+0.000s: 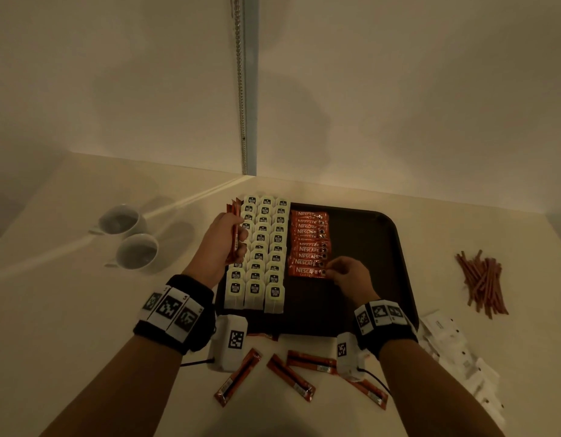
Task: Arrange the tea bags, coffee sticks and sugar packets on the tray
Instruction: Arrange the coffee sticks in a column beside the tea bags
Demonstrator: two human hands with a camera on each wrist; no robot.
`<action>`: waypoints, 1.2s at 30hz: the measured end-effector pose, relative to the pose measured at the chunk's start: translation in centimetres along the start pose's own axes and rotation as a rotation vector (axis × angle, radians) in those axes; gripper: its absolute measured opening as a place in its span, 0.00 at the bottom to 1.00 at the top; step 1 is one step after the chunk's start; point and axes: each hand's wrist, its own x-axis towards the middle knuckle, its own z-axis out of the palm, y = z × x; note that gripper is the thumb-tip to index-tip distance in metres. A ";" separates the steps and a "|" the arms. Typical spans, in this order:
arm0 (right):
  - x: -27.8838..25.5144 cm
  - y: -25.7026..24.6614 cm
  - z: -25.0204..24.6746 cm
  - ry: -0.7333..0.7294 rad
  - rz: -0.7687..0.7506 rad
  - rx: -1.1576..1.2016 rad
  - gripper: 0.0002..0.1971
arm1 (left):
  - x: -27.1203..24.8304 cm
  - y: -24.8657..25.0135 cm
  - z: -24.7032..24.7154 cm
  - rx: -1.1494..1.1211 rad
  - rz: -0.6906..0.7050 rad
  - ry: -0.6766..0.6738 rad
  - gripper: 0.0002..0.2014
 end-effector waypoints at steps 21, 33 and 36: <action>0.2 -0.4 1.0 0.170 -0.015 -0.026 0.07 | -0.6 -0.1 -0.1 0.089 0.042 -0.115 0.09; -5.1 -10.9 -1.0 -0.333 -0.270 0.699 0.15 | -0.8 0.5 1.8 0.506 0.347 -0.134 0.10; -5.7 -11.7 -1.2 -0.323 -0.337 0.721 0.07 | -1.3 0.8 1.9 0.448 0.399 -0.115 0.09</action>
